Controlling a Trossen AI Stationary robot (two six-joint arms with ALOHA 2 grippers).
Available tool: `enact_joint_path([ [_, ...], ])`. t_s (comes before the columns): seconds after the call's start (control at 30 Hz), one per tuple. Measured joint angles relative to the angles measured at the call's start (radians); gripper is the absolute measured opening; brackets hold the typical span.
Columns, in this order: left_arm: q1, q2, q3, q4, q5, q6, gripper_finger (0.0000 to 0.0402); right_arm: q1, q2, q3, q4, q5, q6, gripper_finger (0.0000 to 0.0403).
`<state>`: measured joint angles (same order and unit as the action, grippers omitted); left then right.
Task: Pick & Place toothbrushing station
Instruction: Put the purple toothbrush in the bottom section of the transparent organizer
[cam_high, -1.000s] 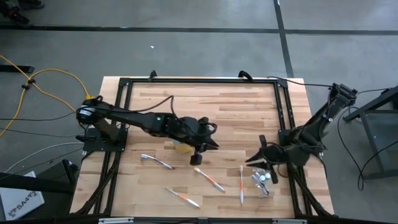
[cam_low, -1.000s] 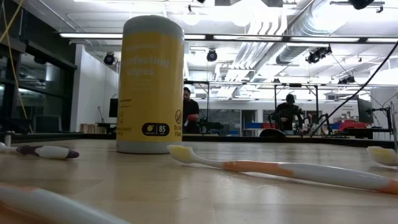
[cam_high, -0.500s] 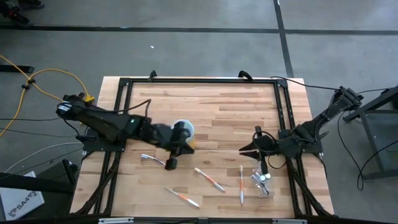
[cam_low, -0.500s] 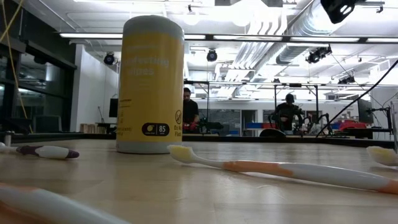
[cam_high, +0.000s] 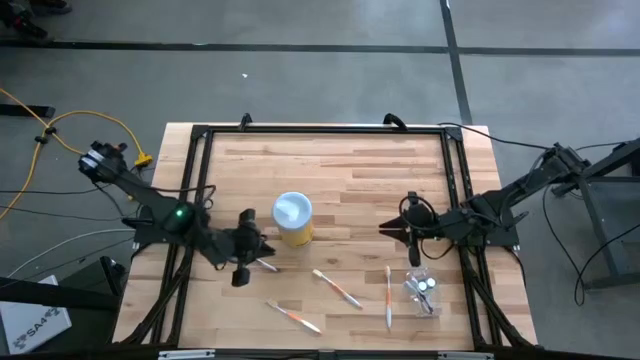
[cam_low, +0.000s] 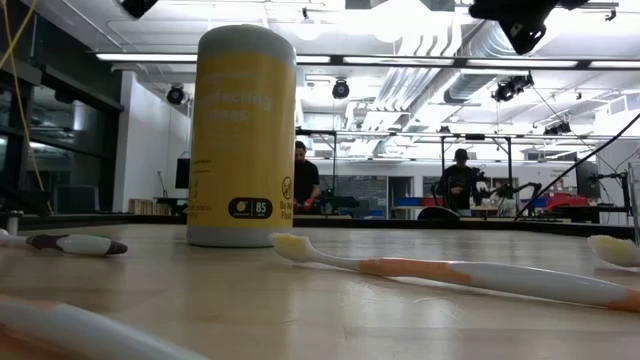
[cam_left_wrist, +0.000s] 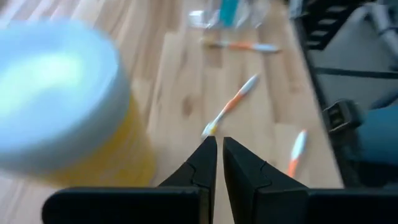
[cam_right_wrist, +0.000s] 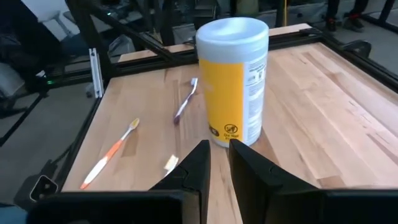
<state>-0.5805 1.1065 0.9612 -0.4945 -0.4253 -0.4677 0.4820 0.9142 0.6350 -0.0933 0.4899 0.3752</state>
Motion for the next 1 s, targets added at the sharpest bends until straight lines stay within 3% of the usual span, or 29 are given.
enact_joint_path([
  [0.17,-0.058,0.0,-0.076,-0.032,-0.079,-0.123,0.0023,-0.046,0.0,0.0,0.002,-0.003,0.02,0.0052],
  [0.47,-0.128,0.0,-0.162,-0.177,-0.084,-0.323,0.0023,-0.127,0.0,0.0,0.003,-0.074,0.021,0.0052],
  [1.0,-0.274,0.0,-0.283,-0.231,-0.077,-0.293,0.0023,-0.17,0.0,0.0,0.002,-0.075,0.087,0.0052],
])
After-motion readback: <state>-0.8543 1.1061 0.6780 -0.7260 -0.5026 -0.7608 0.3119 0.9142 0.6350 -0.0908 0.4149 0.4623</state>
